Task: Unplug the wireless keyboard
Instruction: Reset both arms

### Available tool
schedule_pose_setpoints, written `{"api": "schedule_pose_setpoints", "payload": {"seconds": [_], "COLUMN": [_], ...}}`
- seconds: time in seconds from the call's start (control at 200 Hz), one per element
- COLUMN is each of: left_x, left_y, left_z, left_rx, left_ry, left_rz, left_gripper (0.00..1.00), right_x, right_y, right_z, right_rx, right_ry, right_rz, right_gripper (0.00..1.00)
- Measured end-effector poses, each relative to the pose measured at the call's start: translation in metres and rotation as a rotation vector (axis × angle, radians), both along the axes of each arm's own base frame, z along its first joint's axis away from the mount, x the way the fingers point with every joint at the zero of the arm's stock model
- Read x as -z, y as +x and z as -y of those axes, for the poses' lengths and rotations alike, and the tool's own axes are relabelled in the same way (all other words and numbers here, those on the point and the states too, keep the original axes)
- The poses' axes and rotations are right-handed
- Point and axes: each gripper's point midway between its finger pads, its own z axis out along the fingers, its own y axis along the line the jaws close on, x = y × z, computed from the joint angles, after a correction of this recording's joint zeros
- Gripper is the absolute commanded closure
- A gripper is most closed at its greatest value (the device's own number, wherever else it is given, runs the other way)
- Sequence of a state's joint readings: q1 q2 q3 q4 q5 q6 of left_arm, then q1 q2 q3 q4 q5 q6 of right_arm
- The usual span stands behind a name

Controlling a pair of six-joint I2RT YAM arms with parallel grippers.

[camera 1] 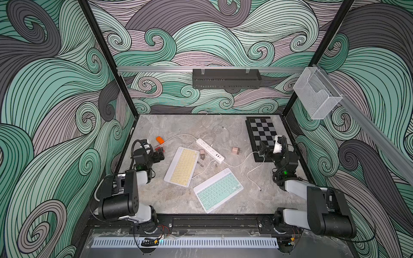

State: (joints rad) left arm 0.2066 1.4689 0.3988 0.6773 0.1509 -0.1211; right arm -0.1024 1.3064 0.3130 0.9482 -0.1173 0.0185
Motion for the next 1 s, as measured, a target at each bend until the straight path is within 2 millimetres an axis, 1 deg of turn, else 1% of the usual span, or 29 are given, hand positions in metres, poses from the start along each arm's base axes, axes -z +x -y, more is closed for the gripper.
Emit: {"api": "schedule_pose_setpoints", "payload": {"seconds": [0.225,0.37,0.435,0.53,0.59,0.63,0.655,0.7,0.775,0.901,1.001], "left_x": [-0.001,-0.002,-0.006,-0.016,-0.016,-0.013,-0.009,-0.003,0.003,-0.005,-0.006], "left_y": [0.001,0.003,0.009,0.016,0.011,0.006,0.003,0.001,0.008,0.020,0.020], "left_z": [0.003,0.005,0.007,0.013,0.015,0.016,0.015,0.013,0.011,0.014,0.015], "left_rx": [0.008,0.014,0.021,0.044,0.046,0.041,0.033,0.021,0.007,0.012,0.011], "left_ry": [0.002,0.005,0.013,0.035,0.043,0.046,0.048,0.048,0.061,0.082,0.089], "left_rz": [0.003,-0.002,-0.003,0.027,0.043,0.040,0.033,0.011,-0.026,-0.016,-0.016], "left_gripper": [0.01,0.01,0.01,0.01,0.02,0.01,0.01,0.01,0.02,0.01,0.01], "right_x": [-0.004,0.008,0.022,0.059,0.082,0.090,0.091,0.085,0.078,0.074,0.072], "right_y": [-0.005,-0.009,-0.005,-0.001,-0.004,-0.007,-0.007,-0.005,-0.002,0.000,0.001], "right_z": [-0.005,-0.013,-0.018,-0.028,-0.033,-0.035,-0.036,-0.035,-0.034,-0.032,-0.032], "right_rx": [-0.023,-0.049,-0.065,-0.098,-0.112,-0.114,-0.115,-0.111,-0.106,-0.097,-0.096], "right_ry": [0.023,0.025,0.019,0.007,0.004,0.002,0.001,-0.005,-0.011,-0.015,-0.016], "right_rz": [0.010,-0.024,-0.050,-0.127,-0.182,-0.210,-0.211,-0.189,-0.162,-0.145,-0.137], "right_gripper": [0.02,0.02,0.02,0.02,0.02,0.02,0.02,0.02,0.02,0.02,0.02]}}
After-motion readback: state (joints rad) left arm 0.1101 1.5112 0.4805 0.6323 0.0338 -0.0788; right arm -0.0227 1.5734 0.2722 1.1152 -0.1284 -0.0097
